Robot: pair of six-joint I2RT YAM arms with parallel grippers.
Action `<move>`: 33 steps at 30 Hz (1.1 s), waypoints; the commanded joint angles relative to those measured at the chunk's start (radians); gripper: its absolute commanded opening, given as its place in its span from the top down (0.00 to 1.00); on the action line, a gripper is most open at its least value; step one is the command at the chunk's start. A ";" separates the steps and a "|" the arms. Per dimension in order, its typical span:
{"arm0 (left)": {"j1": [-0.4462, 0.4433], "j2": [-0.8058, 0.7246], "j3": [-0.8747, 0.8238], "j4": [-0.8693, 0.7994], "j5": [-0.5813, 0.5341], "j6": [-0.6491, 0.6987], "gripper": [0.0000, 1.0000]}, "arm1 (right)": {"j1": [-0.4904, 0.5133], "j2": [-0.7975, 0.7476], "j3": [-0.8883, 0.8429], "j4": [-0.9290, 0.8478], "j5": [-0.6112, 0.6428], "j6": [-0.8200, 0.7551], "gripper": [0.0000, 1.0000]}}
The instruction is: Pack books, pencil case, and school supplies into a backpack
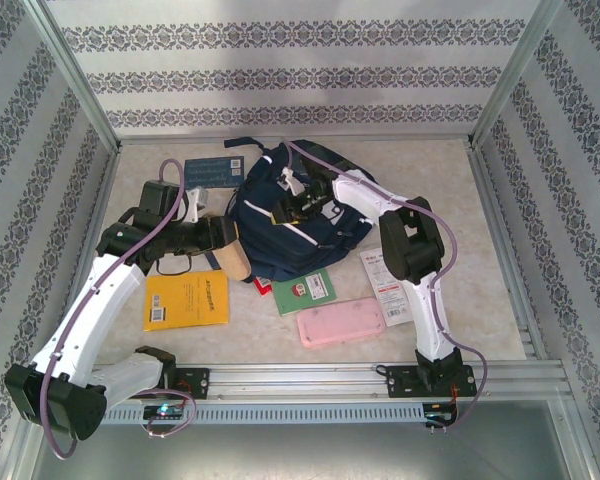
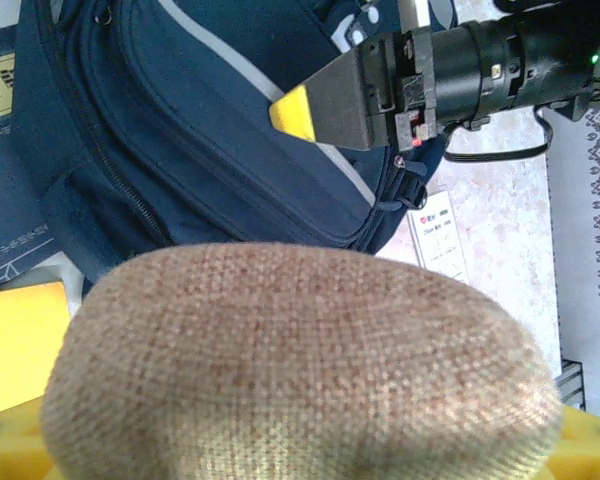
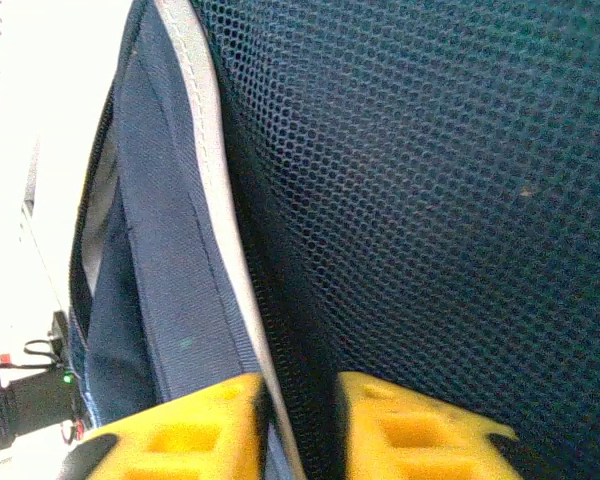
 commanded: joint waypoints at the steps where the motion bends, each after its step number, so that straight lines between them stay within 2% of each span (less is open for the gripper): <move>1: 0.013 -0.011 0.000 0.052 0.015 0.002 0.68 | 0.010 -0.024 -0.005 -0.017 -0.079 -0.009 0.85; 4: 0.013 -0.016 0.002 0.047 0.002 0.001 0.68 | 0.009 -0.023 0.020 -0.031 -0.064 -0.007 1.00; 13: 0.022 -0.077 0.010 0.019 -0.070 -0.007 0.68 | -0.070 -0.233 0.005 0.191 -0.047 0.217 1.00; 17: 0.021 -0.094 0.036 0.020 -0.043 -0.013 0.69 | -0.123 -0.320 0.002 0.262 -0.006 0.332 1.00; 26: 0.020 -0.121 0.046 0.028 -0.034 -0.048 0.71 | -0.241 -0.467 0.113 0.172 0.097 0.354 1.00; 33: 0.021 -0.083 0.087 0.089 -0.032 -0.130 0.74 | -0.283 -0.594 0.040 0.210 0.135 0.406 1.00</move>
